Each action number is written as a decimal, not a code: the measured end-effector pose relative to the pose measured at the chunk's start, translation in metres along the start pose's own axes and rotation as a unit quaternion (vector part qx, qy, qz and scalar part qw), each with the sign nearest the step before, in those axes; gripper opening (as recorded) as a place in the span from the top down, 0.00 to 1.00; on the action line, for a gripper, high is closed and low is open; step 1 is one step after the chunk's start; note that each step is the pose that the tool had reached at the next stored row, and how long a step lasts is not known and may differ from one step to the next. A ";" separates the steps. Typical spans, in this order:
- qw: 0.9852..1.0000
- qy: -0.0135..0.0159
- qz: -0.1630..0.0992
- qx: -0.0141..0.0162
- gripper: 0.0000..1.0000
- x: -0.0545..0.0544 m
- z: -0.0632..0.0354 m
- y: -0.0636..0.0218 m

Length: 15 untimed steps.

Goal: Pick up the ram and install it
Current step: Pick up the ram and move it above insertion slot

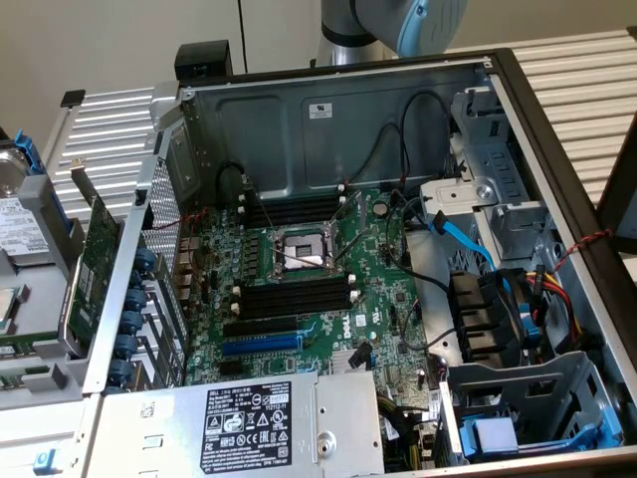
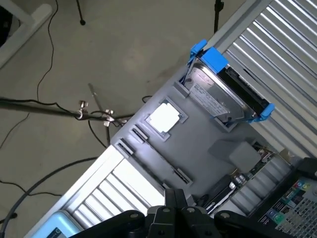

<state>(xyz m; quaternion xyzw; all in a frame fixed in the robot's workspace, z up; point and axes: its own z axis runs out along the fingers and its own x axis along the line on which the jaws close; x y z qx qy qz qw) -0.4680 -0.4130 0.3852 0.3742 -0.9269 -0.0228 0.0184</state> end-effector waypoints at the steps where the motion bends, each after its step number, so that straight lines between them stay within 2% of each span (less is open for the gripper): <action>1: 1.000 0.001 -0.009 0.000 0.89 0.000 0.0001 0.0000; 4: 0.999 0.002 -0.036 0.001 0.89 0.000 0.0007 0.0000; 8: 0.997 0.004 -0.072 0.001 0.89 0.000 0.0012 0.0000; 13: 0.993 0.007 -0.116 0.002 0.89 0.000 0.0015 0.0004; 15: 0.991 0.008 -0.133 0.002 0.89 0.000 0.0016 0.0004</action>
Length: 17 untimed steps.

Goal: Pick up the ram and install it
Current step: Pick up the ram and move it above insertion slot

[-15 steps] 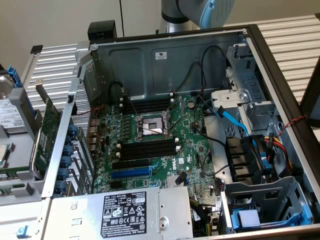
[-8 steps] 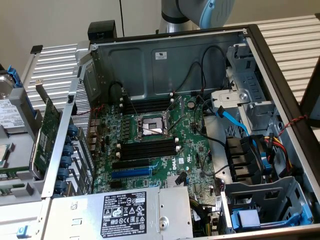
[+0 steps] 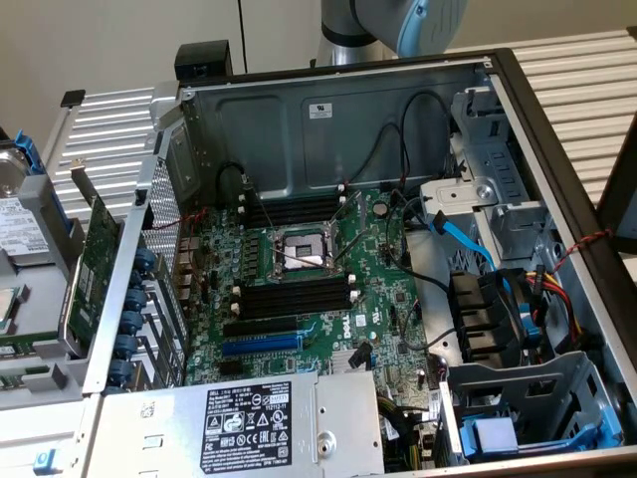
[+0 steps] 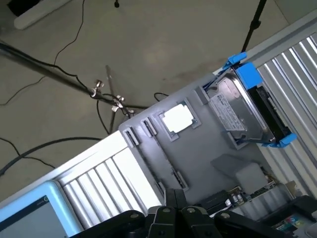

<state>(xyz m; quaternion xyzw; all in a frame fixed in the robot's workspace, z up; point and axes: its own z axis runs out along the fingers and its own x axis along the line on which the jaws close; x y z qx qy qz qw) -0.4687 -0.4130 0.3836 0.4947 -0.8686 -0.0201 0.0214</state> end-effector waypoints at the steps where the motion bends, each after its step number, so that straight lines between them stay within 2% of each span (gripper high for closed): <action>1: 1.000 0.000 -0.009 0.000 0.89 0.000 0.0001 0.0000; 4: 0.999 0.002 -0.036 0.001 0.89 0.000 0.0001 0.0000; 8: 0.997 0.004 -0.073 0.001 0.89 0.000 0.0001 0.0000; 11: 0.995 0.006 -0.100 0.002 0.89 0.000 0.0002 0.0001; 15: 0.991 0.007 -0.134 0.002 0.89 0.000 0.0009 0.0000; 17: 0.989 0.008 -0.146 0.005 0.89 0.000 0.0017 0.0000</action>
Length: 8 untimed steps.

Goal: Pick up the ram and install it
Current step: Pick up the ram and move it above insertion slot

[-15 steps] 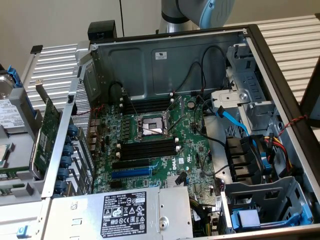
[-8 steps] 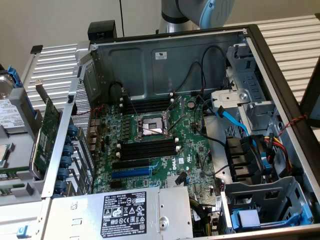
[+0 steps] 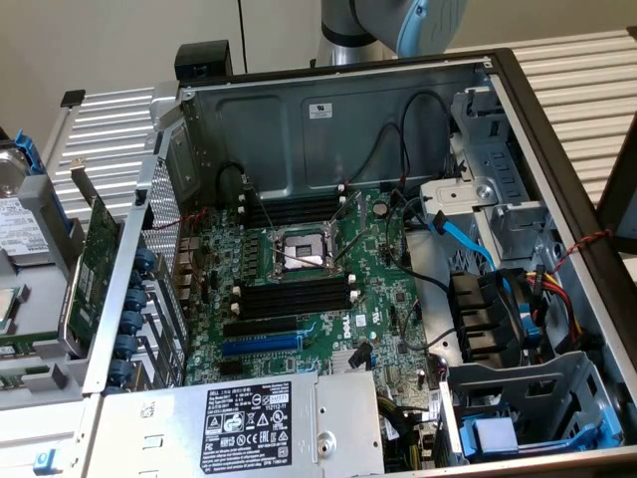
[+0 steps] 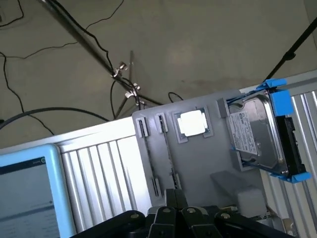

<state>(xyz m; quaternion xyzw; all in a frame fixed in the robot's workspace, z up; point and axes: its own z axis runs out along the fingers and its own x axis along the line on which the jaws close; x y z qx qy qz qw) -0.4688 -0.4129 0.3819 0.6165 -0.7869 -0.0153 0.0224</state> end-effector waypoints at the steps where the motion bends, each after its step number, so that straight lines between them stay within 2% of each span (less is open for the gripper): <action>1: 1.000 0.000 -0.005 0.002 0.89 0.000 0.0006 0.0000; 5: 1.000 -0.001 -0.029 0.009 0.89 0.000 0.0018 -0.0002; 8: 0.999 0.000 -0.047 0.010 0.89 0.000 0.0028 0.0003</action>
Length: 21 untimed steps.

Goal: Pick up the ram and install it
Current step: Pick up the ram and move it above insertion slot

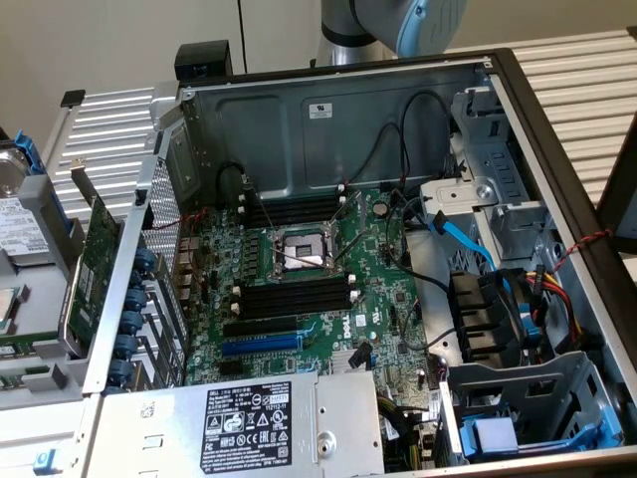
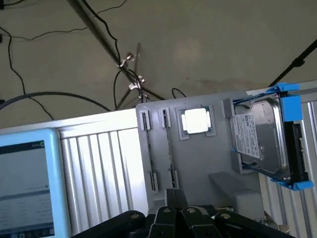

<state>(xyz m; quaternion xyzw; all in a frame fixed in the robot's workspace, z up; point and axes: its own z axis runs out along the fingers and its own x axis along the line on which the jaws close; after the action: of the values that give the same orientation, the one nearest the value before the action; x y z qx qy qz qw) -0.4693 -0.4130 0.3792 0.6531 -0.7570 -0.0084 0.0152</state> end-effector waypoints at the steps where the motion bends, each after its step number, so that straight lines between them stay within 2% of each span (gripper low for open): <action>1: 1.000 0.000 -0.004 0.000 0.89 0.000 0.0003 0.0002; 7: 1.000 0.001 -0.020 0.000 0.89 0.002 0.0027 0.0044; 9: 1.000 0.001 -0.024 0.000 0.76 0.003 0.0037 0.0052; 10: 1.000 0.001 -0.025 0.000 0.76 0.003 0.0044 0.0055; 12: 1.000 0.001 -0.028 0.000 0.64 0.004 0.0060 0.0056; 13: 1.000 0.001 -0.029 0.000 0.64 0.004 0.0076 0.0056; 14: 1.000 0.001 -0.031 0.000 0.58 0.005 0.0094 0.0054; 18: 0.999 0.001 -0.037 0.000 0.58 0.009 0.0165 0.0046; 21: 0.999 0.000 -0.044 0.000 0.58 0.012 0.0213 0.0040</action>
<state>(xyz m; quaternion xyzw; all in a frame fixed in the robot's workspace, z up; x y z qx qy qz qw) -0.4758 -0.4246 0.3582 0.6861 -0.7273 -0.0091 0.0146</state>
